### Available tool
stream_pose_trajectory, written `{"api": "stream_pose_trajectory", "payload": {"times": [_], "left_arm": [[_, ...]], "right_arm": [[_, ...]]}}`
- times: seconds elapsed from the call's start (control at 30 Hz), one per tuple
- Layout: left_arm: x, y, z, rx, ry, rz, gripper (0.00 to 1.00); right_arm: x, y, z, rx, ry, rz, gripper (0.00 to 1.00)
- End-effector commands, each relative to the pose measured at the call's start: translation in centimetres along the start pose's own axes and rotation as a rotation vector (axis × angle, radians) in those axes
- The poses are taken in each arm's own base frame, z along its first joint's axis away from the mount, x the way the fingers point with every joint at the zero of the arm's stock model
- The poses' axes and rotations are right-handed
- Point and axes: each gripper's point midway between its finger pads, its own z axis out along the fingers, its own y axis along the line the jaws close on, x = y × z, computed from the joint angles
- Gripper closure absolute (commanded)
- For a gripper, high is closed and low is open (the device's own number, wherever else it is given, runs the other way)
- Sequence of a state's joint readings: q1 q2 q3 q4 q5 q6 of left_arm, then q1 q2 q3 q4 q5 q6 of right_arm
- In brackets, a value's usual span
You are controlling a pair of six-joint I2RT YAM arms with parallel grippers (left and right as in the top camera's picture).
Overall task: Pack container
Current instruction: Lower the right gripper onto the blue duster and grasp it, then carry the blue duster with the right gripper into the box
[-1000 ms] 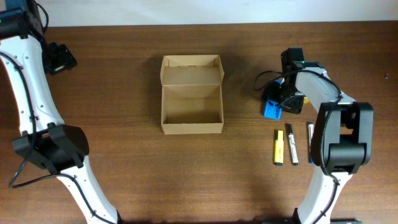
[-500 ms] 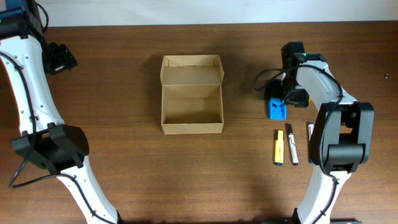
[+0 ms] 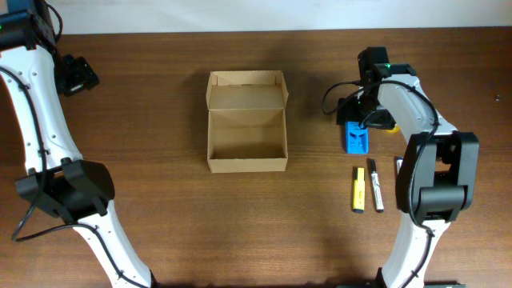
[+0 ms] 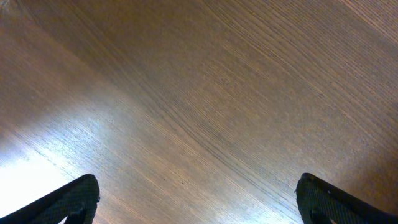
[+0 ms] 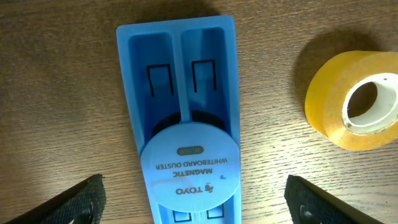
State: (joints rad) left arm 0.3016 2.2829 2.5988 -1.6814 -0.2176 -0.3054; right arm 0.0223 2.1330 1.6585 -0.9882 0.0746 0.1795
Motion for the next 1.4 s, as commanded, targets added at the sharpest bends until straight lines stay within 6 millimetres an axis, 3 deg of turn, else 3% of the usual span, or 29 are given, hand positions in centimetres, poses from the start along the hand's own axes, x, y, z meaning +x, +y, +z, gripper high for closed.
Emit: {"api": "stream_pose_trajectory", "payload": {"times": [0.0, 0.43, 0.5, 0.57, 0.63, 0.7, 0.83, 0.93, 1.1, 1.37], "left_arm": [[0.0, 0.5, -0.8, -0.003, -0.019, 0.007, 0.0], [0.0, 0.5, -0.9, -0.003, -0.019, 0.007, 0.0], [0.0, 0.5, -0.9, -0.003, -0.019, 0.007, 0.0], [0.0, 0.5, -0.8, -0.003, -0.019, 0.007, 0.0], [0.0, 0.5, -0.8, -0.003, -0.018, 0.007, 0.0], [0.0, 0.5, -0.8, -0.003, -0.018, 0.007, 0.0], [0.0, 0.5, -0.8, -0.003, -0.019, 0.007, 0.0], [0.0, 0.5, -0.8, -0.003, -0.018, 0.007, 0.0], [0.0, 0.5, -0.8, -0.003, -0.019, 0.007, 0.0], [0.0, 0.5, -0.9, -0.003, -0.019, 0.007, 0.0]], "right_arm": [[-0.1, 0.2, 0.5, 0.013, 0.008, -0.027, 0.07], [1.3, 0.4, 3.2, 0.016, 0.093, -0.044, 0.1], [1.4, 0.5, 3.3, 0.013, 0.097, -0.044, 0.26], [1.4, 0.5, 3.4, 0.013, 0.098, -0.044, 0.49], [1.4, 0.5, 3.4, 0.014, 0.098, -0.044, 0.63], [1.4, 0.5, 3.4, 0.013, 0.098, -0.044, 0.68], [1.4, 0.5, 3.3, 0.013, 0.098, -0.044, 0.96], [1.4, 0.5, 3.0, 0.014, 0.103, -0.044, 0.96], [-0.1, 0.6, 0.9, 0.01, 0.078, -0.042, 0.96], [-3.5, 1.0, -6.5, -0.007, -0.016, -0.034, 0.96]]}}
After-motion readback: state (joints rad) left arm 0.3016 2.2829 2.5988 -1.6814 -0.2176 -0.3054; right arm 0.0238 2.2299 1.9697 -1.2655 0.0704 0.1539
